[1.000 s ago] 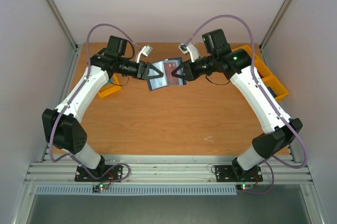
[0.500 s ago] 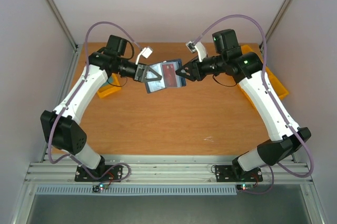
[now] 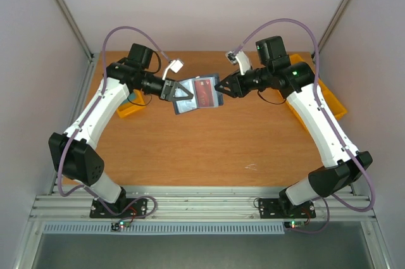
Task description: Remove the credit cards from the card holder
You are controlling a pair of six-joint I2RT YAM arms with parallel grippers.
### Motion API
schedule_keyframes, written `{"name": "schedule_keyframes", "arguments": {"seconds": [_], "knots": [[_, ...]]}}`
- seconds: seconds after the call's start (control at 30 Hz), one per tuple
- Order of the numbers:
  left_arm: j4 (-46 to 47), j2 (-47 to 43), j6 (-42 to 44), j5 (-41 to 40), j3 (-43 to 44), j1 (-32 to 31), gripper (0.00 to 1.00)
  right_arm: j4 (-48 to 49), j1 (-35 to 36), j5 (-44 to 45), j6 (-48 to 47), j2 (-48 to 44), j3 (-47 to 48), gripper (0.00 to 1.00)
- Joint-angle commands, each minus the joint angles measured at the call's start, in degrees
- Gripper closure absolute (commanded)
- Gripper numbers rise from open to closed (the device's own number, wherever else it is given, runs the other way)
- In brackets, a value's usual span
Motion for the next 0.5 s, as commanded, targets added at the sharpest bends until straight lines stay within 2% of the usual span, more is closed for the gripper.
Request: {"name": "schedule_keyframes", "arguments": {"seconds": [0.0, 0.27, 0.47], "knots": [[-0.3, -1.6, 1.8, 0.8, 2.3, 0.2, 1.00, -1.9, -0.4, 2.0, -1.3, 0.4, 0.3, 0.63], [-0.5, -1.4, 1.9, 1.5, 2.4, 0.1, 1.00, -1.8, 0.0, 3.6, -0.3, 1.4, -0.3, 0.63], [-1.5, -1.5, 3.0, 1.6, 2.4, 0.2, 1.00, -1.7, 0.1, 10.7, -0.6, 1.3, -1.0, 0.61]]}}
